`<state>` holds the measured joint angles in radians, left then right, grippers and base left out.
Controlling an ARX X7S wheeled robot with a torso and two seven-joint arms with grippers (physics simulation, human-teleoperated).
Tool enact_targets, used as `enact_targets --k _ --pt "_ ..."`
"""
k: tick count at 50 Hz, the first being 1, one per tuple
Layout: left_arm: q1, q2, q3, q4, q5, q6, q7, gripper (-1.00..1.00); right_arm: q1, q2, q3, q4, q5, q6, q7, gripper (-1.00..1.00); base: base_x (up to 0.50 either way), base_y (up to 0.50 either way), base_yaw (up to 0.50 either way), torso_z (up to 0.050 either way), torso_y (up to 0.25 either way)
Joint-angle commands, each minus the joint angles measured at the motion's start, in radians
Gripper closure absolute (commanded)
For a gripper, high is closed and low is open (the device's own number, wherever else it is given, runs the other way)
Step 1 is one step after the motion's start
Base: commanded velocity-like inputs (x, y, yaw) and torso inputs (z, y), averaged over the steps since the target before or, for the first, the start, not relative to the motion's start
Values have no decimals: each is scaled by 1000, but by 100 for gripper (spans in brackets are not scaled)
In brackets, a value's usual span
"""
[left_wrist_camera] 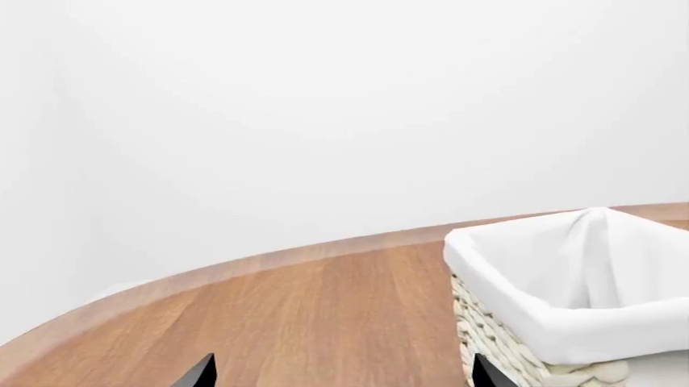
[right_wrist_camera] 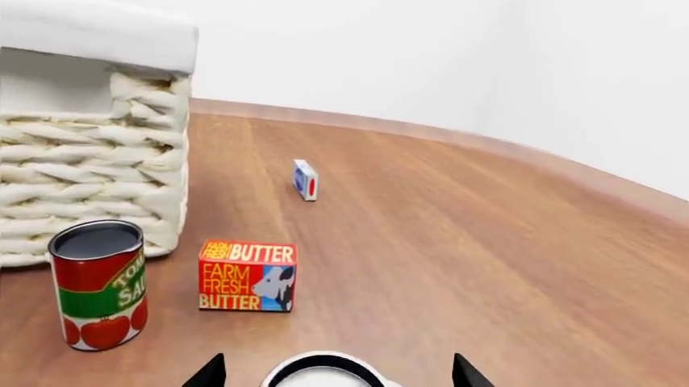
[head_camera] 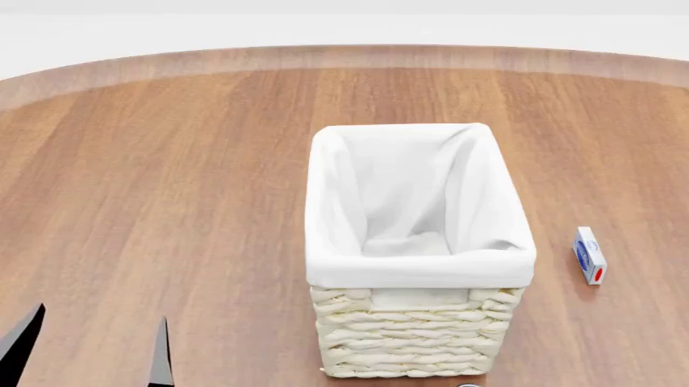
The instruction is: Pick up the alphabet soup and put it in the basket.
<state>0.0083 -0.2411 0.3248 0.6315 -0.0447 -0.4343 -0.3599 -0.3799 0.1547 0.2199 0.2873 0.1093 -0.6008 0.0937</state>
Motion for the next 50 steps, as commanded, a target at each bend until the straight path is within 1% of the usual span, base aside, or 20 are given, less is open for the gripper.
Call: enact_targets --k 1,14,29,34,36,37,39,40,41,42,50 --pt "-2 -4 3 0 -5 1 -5 -100 41 -2 -14 119 -13 -56 3 -100 0 0 0 0 0" --pt "-3 -10 8 -6 -9 5 -10 -100 99 0 -23 270 -31 -123 16 -100 0 0 0 0 0" --pt "-1 -17 8 -2 -15 6 -18 -100 152 -2 -34 361 -31 -147 24 -100 0 0 0 0 0" --pt "-4 -17 11 -11 -18 11 -18 -100 165 -4 -39 377 -27 -148 25 -100 0 0 0 0 0" --pt "-3 -18 12 -7 -18 9 -19 -100 135 -4 -41 280 -19 -84 26 -100 0 0 0 0 0" --pt "0 -19 12 -1 -17 7 -21 -100 158 -6 -42 345 -21 -127 24 100 0 0 0 0 0" --pt "0 -20 12 0 -17 7 -23 -100 161 -5 -44 356 -16 -136 20 100 0 0 0 0 0" --pt "1 -20 12 -1 -18 8 -23 -100 132 -3 -42 275 -10 -82 26 100 0 0 0 0 0" --pt "1 -21 13 -1 -18 8 -24 -100 152 -5 -42 332 -5 -117 21 100 0 0 0 0 0" --pt "0 -21 13 1 -18 6 -24 -100 156 -4 -42 343 -4 -123 19 100 0 0 0 0 0" --pt "-1 -24 16 1 -20 7 -28 -100 159 -5 -48 342 7 -121 17 100 1 0 0 0 0"
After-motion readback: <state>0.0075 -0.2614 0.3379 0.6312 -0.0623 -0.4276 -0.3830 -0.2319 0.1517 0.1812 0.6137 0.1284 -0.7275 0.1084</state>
